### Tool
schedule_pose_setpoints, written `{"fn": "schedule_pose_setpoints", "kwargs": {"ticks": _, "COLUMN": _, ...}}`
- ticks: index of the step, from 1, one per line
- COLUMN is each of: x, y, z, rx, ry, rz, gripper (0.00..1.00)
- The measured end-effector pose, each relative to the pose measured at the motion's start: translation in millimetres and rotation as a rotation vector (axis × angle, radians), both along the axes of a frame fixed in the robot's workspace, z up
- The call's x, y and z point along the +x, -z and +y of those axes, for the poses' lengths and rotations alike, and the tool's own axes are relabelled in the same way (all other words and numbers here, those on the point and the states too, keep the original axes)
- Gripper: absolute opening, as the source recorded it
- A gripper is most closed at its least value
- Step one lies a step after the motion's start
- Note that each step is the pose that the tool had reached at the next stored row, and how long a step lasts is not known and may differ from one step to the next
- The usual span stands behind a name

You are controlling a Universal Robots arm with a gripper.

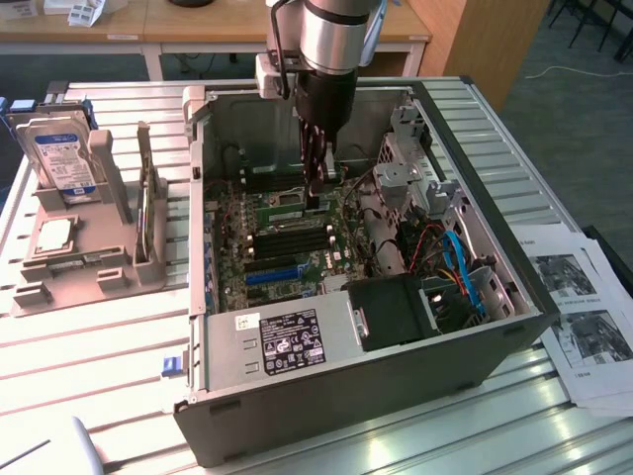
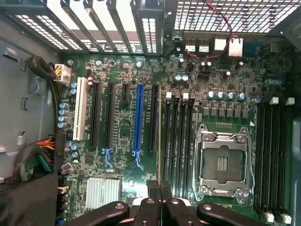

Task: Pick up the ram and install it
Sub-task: 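Insert the ram into the slot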

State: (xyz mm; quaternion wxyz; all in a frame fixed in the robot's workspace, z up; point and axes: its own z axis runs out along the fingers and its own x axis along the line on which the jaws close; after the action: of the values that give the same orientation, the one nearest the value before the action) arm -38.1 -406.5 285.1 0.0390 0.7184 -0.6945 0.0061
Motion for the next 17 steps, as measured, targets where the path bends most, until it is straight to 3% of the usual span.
{"fn": "schedule_pose_setpoints", "kwargs": {"ticks": 17, "x": 0.0, "y": 2.4, "z": 0.0, "rx": 0.0001, "ry": 0.003, "rz": -0.0001, "gripper": 0.12}}
